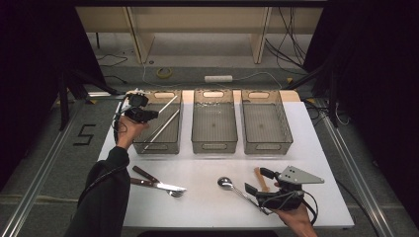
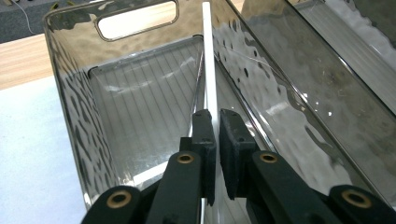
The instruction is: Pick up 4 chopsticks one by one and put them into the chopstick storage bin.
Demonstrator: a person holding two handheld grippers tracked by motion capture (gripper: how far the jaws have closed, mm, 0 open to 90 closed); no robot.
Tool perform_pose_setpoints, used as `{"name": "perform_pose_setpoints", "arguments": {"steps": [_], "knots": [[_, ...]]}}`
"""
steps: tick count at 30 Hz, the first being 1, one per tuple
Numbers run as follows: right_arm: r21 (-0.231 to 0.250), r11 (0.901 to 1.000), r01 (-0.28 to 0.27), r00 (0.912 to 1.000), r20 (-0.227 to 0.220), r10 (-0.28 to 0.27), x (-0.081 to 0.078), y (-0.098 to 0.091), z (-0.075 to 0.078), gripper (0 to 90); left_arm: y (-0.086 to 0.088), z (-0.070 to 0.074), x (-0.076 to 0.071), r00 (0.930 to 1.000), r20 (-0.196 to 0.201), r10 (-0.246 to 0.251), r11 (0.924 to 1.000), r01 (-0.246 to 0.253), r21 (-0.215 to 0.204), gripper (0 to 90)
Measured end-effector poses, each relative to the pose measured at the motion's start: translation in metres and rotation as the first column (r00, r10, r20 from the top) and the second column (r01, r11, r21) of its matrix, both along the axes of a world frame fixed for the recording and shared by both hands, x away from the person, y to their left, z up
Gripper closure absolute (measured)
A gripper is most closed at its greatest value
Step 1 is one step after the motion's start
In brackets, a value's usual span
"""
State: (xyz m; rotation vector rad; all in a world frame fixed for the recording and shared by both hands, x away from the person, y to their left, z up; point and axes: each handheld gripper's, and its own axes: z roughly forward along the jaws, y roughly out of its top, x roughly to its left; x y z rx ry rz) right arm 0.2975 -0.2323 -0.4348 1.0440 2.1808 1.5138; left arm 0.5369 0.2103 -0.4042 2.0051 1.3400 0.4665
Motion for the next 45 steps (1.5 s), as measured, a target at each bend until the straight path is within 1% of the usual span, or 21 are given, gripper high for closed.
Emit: {"name": "perform_pose_setpoints", "arguments": {"steps": [2, 9, 11, 12, 13, 14, 16, 20, 23, 27, 29, 33, 34, 35, 36, 38, 39, 41, 43, 44, 45], "knots": [[-0.001, 1.0, 0.0, 1.0, -0.001, 0.0, 0.0, 0.0, 0.0, 22.2, -0.001, -0.002, 0.001, 1.0, -0.006, -0.004, 1.0, 0.004, 0.004, 84.5], [0.0, 1.0, -0.001, 1.0, -0.001, 0.001, 0.0, 0.0, 0.0, 22.2, -0.004, -0.004, 0.005, 1.0, 0.003, -0.003, 1.0, 0.003, 0.008, 84.0], [0.0, 1.0, 0.0, 1.0, -0.002, 0.0, 0.0, 0.0, 0.0, 22.2, -0.004, -0.005, 0.006, 0.9999, 0.012, 0.002, 1.0, -0.002, -0.004, 83.1], [0.0, 1.0, -0.002, 1.0, -0.001, 0.002, 0.0, 0.0, 0.0, 22.2, -0.003, -0.005, 0.007, 0.9999, 0.016, 0.005, 0.9999, -0.005, -0.009, 81.9], [0.0, 1.0, -0.003, 1.0, 0.001, 0.003, 0.0, 0.0, 0.0, 22.2, -0.003, -0.004, 0.008, 0.9997, 0.019, 0.016, 0.9997, -0.016, -0.018, 75.6], [0.0, 1.0, -0.003, 1.0, 0.0, 0.003, 0.0, 0.0, 0.0, 22.2, -0.002, -0.004, 0.008, 0.9997, 0.02, 0.012, 0.9996, -0.011, -0.026, 72.3], [0.0, 1.0, -0.002, 1.0, -0.001, 0.002, 0.0, 0.0, 0.0, 22.2, -0.003, -0.003, 0.007, 0.9994, 0.031, 0.012, 0.9995, -0.012, -0.029, 69.3], [0.001, 1.0, -0.001, 1.0, -0.001, 0.001, 0.0, 0.0, 0.0, 22.2, -0.003, 0.002, 0.001, 0.9993, 0.028, -0.023, 0.9988, 0.024, -0.043, 62.9], [0.001, 1.0, -0.002, 1.0, 0.001, 0.002, 0.0, 0.0, 0.0, 22.2, -0.005, 0.005, -0.006, 0.9987, 0.026, -0.043, 0.997, 0.045, -0.062, 56.8], [0.0, 1.0, 0.0, 1.0, 0.0, 0.0, 0.0, 0.0, 0.0, 22.2, -0.007, 0.009, -0.02, 0.9948, 0.02, -0.1, 0.991, 0.101, -0.088, 48.6], [-0.001, 1.0, 0.001, 1.0, -0.001, -0.001, 0.0, 0.0, 0.0, 22.2, -0.008, 0.01, -0.028, 0.992, 0.027, -0.123, 0.9895, 0.125, -0.074, 46.1], [-0.002, 1.0, 0.0, 1.0, 0.0, 0.0, -0.001, 0.001, 0.0, 22.3, -0.009, 0.012, -0.047, 0.9876, 0.05, -0.149, 0.9838, 0.153, -0.093, 42.1], [-0.002, 1.0, 0.0, 1.0, -0.001, 0.0, -0.001, 0.001, 0.0, 22.2, -0.01, 0.012, -0.05, 0.9867, 0.051, -0.154, 0.9833, 0.158, -0.089, 41.7], [-0.006, 1.0, 0.0, 1.0, -0.003, 0.0, 0.0, 0.001, 0.0, 22.3, -0.01, 0.013, -0.053, 0.9867, 0.044, -0.157, 0.9846, 0.159, -0.072, 41.2], [-0.002, 1.0, -0.002, 1.0, 0.0, 0.002, 0.0, 0.001, 0.0, 22.3, -0.011, 0.015, -0.056, 0.9862, 0.052, -0.157, 0.9858, 0.16, -0.051, 40.2], [-0.011, 0.9999, -0.007, 1.0, 0.001, 0.007, -0.001, 0.002, 0.001, 22.3, -0.012, 0.018, -0.064, 0.9836, 0.067, -0.167, 0.9832, 0.171, -0.063, 39.1], [-0.01, 0.9999, -0.009, 1.0, 0.0, 0.009, -0.001, 0.003, 0.001, 22.4, -0.014, 0.019, -0.068, 0.983, 0.072, -0.169, 0.9832, 0.173, -0.058, 38.3], [-0.011, 0.9999, -0.011, 0.9999, -0.004, 0.011, -0.001, 0.003, 0.0, 22.5, -0.017, 0.02, -0.076, 0.9786, 0.088, -0.186, 0.9816, 0.189, -0.028, 36.4], [-0.017, 0.9997, -0.015, 0.9999, -0.007, 0.015, -0.001, 0.003, 0.0, 22.7, -0.02, 0.021, -0.082, 0.9771, 0.103, -0.186, 0.9809, 0.191, -0.037, 35.5], [-0.018, 0.9997, -0.017, 0.9998, -0.007, 0.017, -0.001, 0.003, -0.001, 22.8, -0.022, 0.021, -0.084, 0.977, 0.103, -0.186, 0.9794, 0.193, -0.059, 35.0], [-0.021, 0.9996, -0.019, 0.9998, -0.01, 0.019, -0.001, 0.004, -0.001, 22.9, -0.024, 0.021, -0.086, 0.9752, 0.102, -0.197, 0.974, 0.206, -0.094, 34.5]]}}
